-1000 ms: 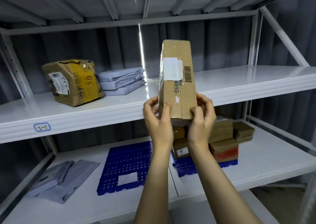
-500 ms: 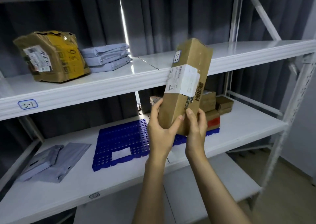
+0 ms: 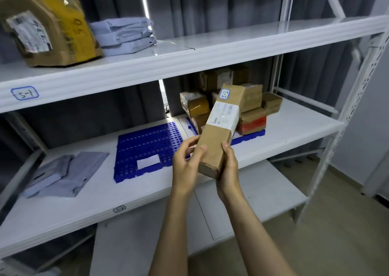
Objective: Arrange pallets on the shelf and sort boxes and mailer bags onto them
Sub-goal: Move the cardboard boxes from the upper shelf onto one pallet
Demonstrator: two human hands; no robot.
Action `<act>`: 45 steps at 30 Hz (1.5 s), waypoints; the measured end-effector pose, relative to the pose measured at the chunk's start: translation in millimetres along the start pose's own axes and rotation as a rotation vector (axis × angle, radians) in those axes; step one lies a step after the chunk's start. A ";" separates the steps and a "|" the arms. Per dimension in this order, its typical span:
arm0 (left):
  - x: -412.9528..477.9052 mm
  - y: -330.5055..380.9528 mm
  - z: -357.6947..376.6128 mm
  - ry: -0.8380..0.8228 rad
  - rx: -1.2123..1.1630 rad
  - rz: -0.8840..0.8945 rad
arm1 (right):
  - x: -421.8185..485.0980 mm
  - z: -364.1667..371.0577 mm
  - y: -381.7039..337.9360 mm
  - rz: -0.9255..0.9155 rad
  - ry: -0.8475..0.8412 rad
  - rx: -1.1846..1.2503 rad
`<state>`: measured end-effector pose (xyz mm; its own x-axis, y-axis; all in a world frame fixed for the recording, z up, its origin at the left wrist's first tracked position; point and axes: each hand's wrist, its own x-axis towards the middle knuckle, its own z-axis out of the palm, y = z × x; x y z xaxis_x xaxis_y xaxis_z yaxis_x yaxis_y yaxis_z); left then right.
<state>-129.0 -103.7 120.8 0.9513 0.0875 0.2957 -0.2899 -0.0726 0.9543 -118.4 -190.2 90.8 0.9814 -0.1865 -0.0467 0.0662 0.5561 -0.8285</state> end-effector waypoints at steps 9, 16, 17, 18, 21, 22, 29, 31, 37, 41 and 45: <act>3.3 -35.5 -28.1 0.023 -0.201 -0.330 | 6.5 12.0 23.4 0.166 -0.153 -0.233; 21.7 -41.0 -21.4 0.217 -0.182 -0.289 | 25.2 17.2 19.9 0.120 -0.227 -0.353; 25.6 -41.3 -17.8 0.235 -0.180 -0.279 | 27.9 17.1 18.8 0.118 -0.241 -0.357; 28.8 -41.2 -14.0 0.245 -0.180 -0.271 | 30.3 16.4 17.4 0.115 -0.247 -0.358; 38.4 -43.5 -3.6 0.240 -0.174 -0.254 | 41.3 10.6 13.2 0.100 -0.231 -0.339; 42.3 -44.1 0.3 0.233 -0.173 -0.254 | 46.0 7.1 11.8 0.092 -0.224 -0.336; 68.2 -60.7 26.9 0.189 -0.123 -0.311 | 83.3 -24.8 4.9 0.091 -0.189 -0.348; 76.1 -67.3 32.7 0.177 -0.100 -0.331 | 95.8 -31.9 2.6 0.084 -0.193 -0.365; 100.4 -84.9 38.4 0.095 0.044 -0.377 | 132.6 -49.0 -1.9 0.105 -0.220 -0.461; 119.8 -94.2 43.9 0.028 0.218 -0.322 | 158.0 -57.5 -3.1 0.128 -0.237 -0.514; 142.0 -107.1 48.0 0.016 0.289 -0.261 | 179.2 -63.8 -0.5 0.091 -0.201 -0.555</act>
<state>42.2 -131.2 58.4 0.9867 0.1553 0.0475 0.0053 -0.3228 0.9464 46.0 -275.5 47.2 0.9972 0.0289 -0.0692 -0.0705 0.0467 -0.9964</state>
